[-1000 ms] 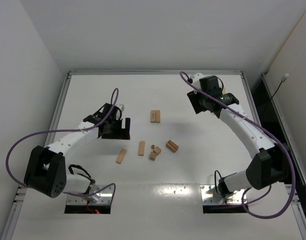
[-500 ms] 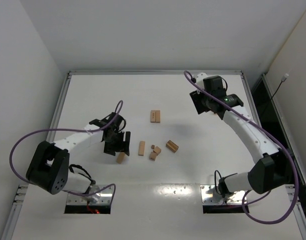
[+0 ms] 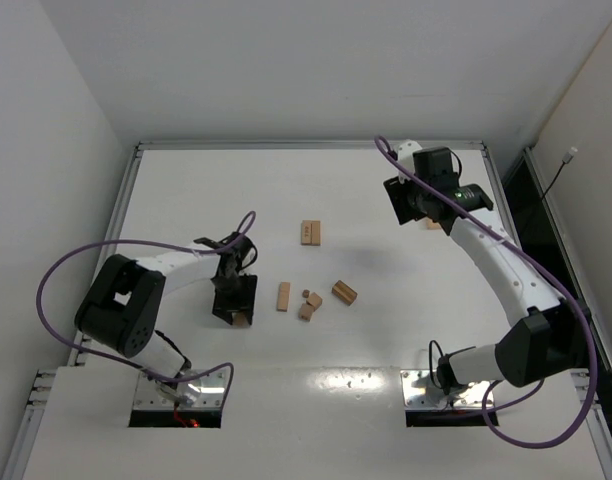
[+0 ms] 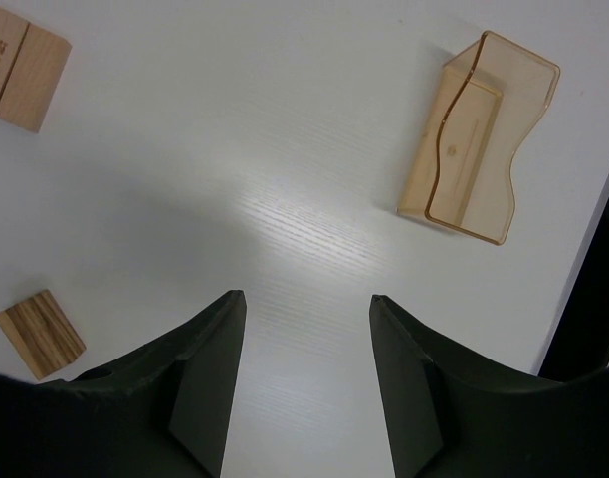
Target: Build the wood block tower
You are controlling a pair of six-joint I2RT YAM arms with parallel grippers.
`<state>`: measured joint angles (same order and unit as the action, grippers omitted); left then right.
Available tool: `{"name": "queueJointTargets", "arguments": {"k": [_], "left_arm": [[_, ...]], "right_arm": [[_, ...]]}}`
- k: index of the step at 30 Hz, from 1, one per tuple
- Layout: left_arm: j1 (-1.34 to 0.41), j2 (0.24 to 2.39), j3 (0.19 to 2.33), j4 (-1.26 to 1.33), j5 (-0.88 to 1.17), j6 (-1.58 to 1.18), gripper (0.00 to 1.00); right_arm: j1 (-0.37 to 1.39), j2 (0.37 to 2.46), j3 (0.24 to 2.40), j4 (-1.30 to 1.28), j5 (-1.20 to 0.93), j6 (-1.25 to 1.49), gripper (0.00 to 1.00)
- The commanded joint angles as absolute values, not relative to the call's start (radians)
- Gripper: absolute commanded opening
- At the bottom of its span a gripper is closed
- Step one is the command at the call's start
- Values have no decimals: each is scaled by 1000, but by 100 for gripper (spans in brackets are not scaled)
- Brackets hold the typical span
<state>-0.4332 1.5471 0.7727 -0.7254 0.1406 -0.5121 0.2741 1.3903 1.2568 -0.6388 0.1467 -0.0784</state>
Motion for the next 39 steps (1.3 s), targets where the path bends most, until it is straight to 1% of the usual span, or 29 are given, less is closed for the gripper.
{"name": "queueJointTargets", "arguments": {"k": [1, 2, 3, 5, 6, 7, 8, 13, 20, 21, 23, 26, 27, 28, 29, 30, 33, 35, 36, 39], "left_arm": [[-440, 1578, 798, -735, 97, -514, 44], [-440, 1601, 798, -723, 97, -514, 40], [-440, 1611, 808, -710, 83, -500, 31], [-440, 1626, 833, -701, 83, -500, 21], [-440, 1638, 847, -692, 83, -491, 9], [-440, 1638, 885, -692, 83, -491, 3], [-440, 1652, 906, -681, 83, -491, 0], [-431, 1744, 1066, -635, 74, -518, 0], [-394, 1969, 1360, -623, 12, -485, 0], [-374, 2018, 1388, -623, 12, -485, 0], [-364, 2051, 1449, -623, -26, -476, 0], [-353, 2082, 1474, -634, -48, -476, 0], [-344, 2082, 1483, -634, -48, -476, 5], [-344, 2092, 1483, -634, -48, -476, 12], [-344, 2092, 1483, -634, -60, -476, 25], [-344, 2092, 1471, -634, -60, -476, 32], [-334, 2083, 1450, -634, -60, -476, 56], [-334, 2062, 1441, -634, -60, -476, 60], [-334, 2036, 1440, -634, -49, -476, 67], [-365, 1962, 1419, -663, -49, -476, 67]], "right_arm": [[267, 1396, 1302, -635, 127, -71, 49], [267, 1396, 1302, -635, 127, -71, 49], [258, 1407, 1302, -635, 127, -71, 49], [258, 1407, 1302, -635, 127, -71, 49], [258, 1416, 1302, -635, 117, -71, 49], [258, 1416, 1302, -635, 117, -71, 49], [258, 1416, 1302, -635, 117, -71, 49], [258, 1434, 1311, -635, 88, -61, 49], [258, 1454, 1321, -635, 78, -61, 49], [258, 1454, 1321, -635, 78, -61, 49], [258, 1454, 1321, -635, 78, -61, 49], [258, 1463, 1330, -644, 78, -61, 49], [258, 1463, 1330, -644, 78, -61, 49], [258, 1463, 1330, -644, 78, -61, 49], [258, 1473, 1330, -644, 78, -61, 49], [258, 1473, 1339, -644, 69, -61, 51], [258, 1473, 1339, -644, 69, -61, 51], [258, 1482, 1339, -644, 69, -71, 51], [258, 1482, 1339, -644, 69, -71, 51], [258, 1473, 1339, -644, 69, -71, 51]]}}
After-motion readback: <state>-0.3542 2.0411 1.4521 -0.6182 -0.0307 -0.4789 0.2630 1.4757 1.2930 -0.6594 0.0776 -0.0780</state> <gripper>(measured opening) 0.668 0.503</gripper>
